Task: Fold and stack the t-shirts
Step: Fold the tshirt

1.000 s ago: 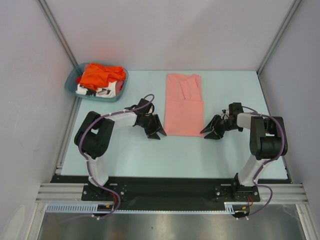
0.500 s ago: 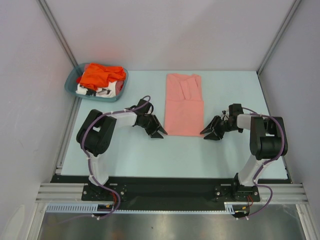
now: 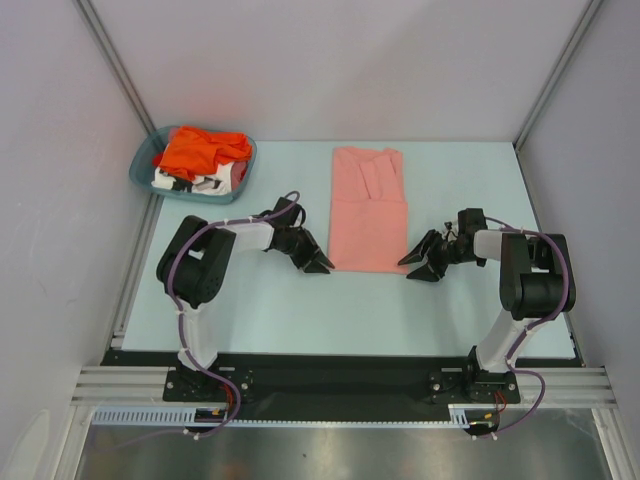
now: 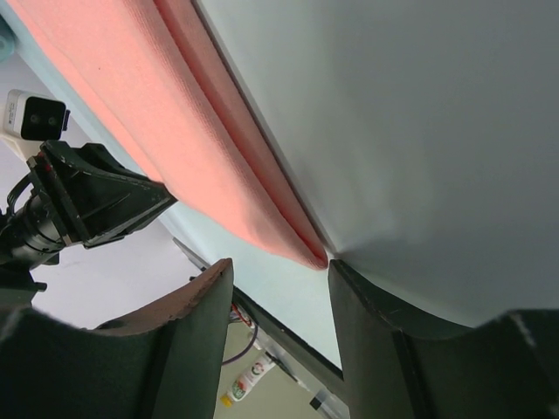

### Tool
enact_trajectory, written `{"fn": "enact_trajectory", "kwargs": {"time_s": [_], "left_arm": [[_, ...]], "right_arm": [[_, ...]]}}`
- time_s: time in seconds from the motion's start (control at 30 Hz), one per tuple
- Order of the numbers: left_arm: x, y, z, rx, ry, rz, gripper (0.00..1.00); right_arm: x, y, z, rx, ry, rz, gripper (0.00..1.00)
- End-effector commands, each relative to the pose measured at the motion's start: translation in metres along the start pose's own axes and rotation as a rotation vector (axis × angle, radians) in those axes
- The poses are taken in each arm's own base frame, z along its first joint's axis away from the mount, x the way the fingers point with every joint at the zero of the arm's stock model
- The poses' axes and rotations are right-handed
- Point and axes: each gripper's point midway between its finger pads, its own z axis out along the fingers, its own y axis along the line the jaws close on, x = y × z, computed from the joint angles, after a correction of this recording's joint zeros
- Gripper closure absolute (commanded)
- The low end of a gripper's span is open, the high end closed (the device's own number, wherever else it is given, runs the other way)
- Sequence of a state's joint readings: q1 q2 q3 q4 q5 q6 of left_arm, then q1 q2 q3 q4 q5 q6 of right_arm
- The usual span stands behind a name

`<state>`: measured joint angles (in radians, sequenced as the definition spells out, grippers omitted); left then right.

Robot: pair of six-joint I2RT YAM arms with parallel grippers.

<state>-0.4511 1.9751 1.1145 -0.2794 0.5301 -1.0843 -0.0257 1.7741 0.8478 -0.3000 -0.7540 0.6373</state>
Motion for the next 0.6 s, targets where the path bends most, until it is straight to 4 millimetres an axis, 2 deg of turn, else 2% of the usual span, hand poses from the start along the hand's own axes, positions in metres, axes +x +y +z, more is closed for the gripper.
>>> {"fn": "enact_trajectory", "kwargs": {"time_s": [0.0,0.17,0.23,0.4,0.57], "left_arm": [[-0.027,0.066,0.02,-0.232,-0.122,-0.043,0.69],[-0.031,0.068,0.019,-0.242,-0.13,-0.041,0.59],[-0.032,0.069,0.02,-0.242,-0.13,-0.037,0.59],[-0.034,0.07,0.023,-0.238,-0.123,-0.045,0.72],[-0.038,0.063,0.022,-0.231,-0.128,-0.018,0.85]], "right_arm": [[-0.003,-0.018,0.004,0.065,-0.036,0.004,0.45],[-0.003,-0.023,0.006,0.08,-0.039,0.023,0.45],[-0.002,-0.024,0.007,0.082,-0.039,0.038,0.45],[-0.004,-0.033,0.011,0.107,-0.049,0.075,0.46],[0.001,-0.04,0.005,0.15,-0.076,0.143,0.45]]}}
